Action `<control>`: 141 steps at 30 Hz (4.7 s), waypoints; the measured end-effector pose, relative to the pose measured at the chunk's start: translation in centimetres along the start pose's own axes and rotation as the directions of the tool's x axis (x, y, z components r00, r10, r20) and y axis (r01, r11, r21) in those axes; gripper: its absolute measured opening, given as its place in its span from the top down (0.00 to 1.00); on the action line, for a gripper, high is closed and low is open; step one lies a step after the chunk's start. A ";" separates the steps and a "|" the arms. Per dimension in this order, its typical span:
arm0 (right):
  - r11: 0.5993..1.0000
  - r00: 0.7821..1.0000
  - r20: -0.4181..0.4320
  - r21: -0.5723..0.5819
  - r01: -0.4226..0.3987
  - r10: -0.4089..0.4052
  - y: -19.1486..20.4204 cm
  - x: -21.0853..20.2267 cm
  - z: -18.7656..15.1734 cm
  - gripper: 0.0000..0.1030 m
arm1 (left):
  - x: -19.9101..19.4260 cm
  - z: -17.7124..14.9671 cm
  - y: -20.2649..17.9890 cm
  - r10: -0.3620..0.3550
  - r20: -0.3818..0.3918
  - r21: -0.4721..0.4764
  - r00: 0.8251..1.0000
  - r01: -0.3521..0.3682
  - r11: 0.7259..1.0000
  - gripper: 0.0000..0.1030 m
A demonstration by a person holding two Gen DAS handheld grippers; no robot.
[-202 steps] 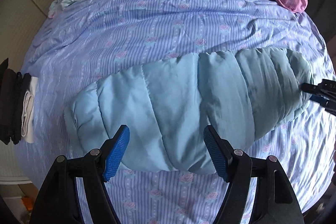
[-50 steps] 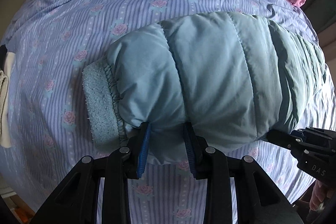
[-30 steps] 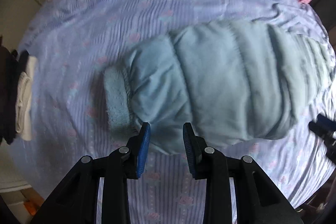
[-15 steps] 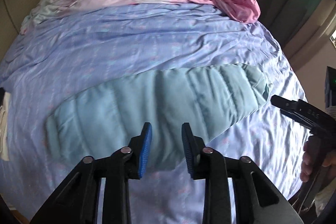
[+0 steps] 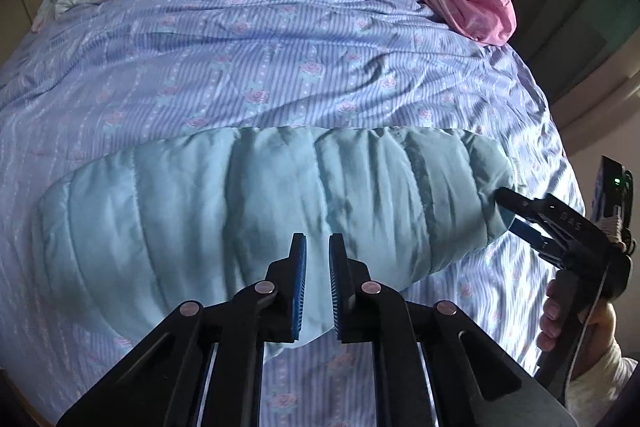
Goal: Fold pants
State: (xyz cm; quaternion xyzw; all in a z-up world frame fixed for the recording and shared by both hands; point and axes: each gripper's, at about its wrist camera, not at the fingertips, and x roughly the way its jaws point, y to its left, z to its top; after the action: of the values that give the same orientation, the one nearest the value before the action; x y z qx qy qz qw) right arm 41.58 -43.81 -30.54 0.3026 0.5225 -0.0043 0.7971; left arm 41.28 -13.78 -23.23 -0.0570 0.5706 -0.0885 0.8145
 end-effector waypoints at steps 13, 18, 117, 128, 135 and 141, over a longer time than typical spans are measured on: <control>0.995 0.995 -0.046 0.047 -0.090 0.092 -1.3 2.5 0.2 0.25 | 4.7 -0.2 -1.4 0.020 -0.069 0.013 0.997 -0.019 1.000 0.91; 0.993 0.991 -0.060 0.035 -0.116 0.118 -0.7 2.8 0.1 0.25 | 6.7 -0.9 -0.2 0.090 -0.107 0.039 0.990 -0.087 0.995 0.96; 0.387 0.997 -0.007 -0.922 0.024 -0.079 42.1 5.0 -28.1 0.28 | -10.2 -8.4 33.7 0.153 0.030 -0.267 0.988 -0.139 0.954 0.78; 0.490 0.990 -0.125 -0.860 -0.141 0.066 42.5 -0.5 -25.7 0.28 | -13.1 -6.5 30.2 0.100 0.106 -0.234 0.989 -0.073 0.969 0.68; 0.595 0.989 0.018 -0.800 -0.074 0.147 39.6 -7.5 -22.2 0.27 | -15.4 -6.0 26.4 0.053 0.156 -0.180 0.986 -0.024 0.983 0.50; 0.775 0.985 0.161 -0.629 0.060 0.054 32.9 -9.2 -16.5 0.19 | -14.9 -6.0 22.3 0.016 0.165 -0.179 0.986 0.014 0.984 0.31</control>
State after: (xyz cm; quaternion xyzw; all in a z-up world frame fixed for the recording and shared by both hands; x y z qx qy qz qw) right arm 34.36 -11.79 -11.64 0.0152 0.4243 0.1443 0.8938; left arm 32.46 11.17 -15.92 -0.1371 0.5067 -0.0313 0.8506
